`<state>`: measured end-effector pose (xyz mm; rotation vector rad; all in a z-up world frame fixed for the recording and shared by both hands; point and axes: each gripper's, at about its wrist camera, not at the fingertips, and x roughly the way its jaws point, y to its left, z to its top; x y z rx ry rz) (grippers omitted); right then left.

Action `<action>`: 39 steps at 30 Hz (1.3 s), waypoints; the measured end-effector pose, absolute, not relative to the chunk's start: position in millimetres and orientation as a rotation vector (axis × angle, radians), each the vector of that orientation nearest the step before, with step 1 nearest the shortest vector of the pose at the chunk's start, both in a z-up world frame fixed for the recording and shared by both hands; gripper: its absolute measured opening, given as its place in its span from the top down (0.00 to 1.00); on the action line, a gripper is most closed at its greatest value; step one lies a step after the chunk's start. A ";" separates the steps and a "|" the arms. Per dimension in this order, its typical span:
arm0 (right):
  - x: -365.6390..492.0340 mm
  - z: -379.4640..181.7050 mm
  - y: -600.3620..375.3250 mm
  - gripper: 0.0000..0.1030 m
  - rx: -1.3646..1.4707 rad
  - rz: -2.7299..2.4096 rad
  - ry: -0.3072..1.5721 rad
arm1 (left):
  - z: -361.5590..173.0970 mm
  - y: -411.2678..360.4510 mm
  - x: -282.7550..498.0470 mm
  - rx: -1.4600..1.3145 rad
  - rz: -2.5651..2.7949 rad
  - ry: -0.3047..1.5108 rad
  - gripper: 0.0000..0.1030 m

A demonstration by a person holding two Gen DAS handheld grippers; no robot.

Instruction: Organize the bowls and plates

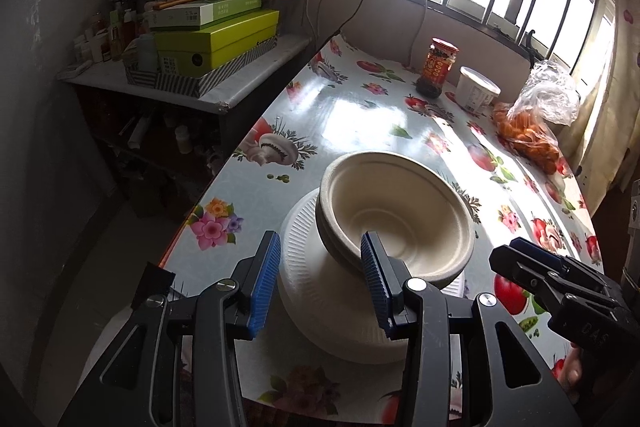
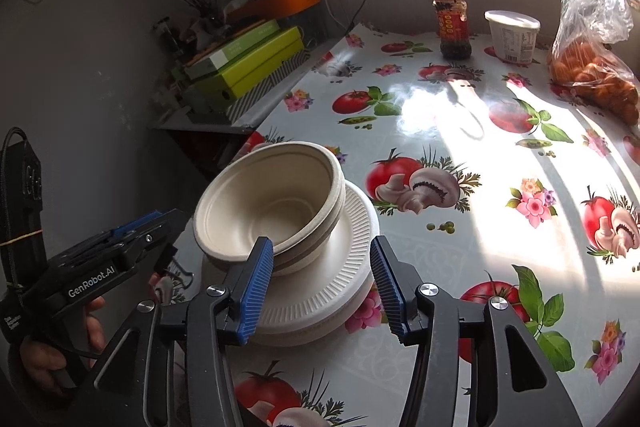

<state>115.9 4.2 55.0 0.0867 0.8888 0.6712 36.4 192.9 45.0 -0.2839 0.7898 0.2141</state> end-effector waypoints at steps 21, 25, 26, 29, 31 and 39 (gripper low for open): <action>60.0 20.9 -17.4 0.50 -0.078 0.633 0.834 | 11.5 160.0 -26.2 -0.200 0.260 0.769 0.58; 56.2 9.3 -16.4 0.49 -0.092 0.635 0.859 | -3.3 156.1 -29.0 -0.197 0.248 0.797 0.58; 55.1 7.1 -16.1 0.49 -0.097 0.635 0.862 | -7.2 155.3 -29.7 -0.196 0.248 0.805 0.58; 51.6 2.1 -15.7 0.49 -0.116 0.633 0.862 | -15.4 150.5 -30.1 -0.178 0.250 0.825 0.58; 50.0 -0.8 -15.6 0.49 -0.125 0.631 0.864 | -18.3 148.1 -30.3 -0.173 0.244 0.831 0.58; 50.2 -13.5 -15.4 0.44 -0.146 0.608 0.896 | -28.7 143.4 -27.2 -0.174 0.238 0.860 0.58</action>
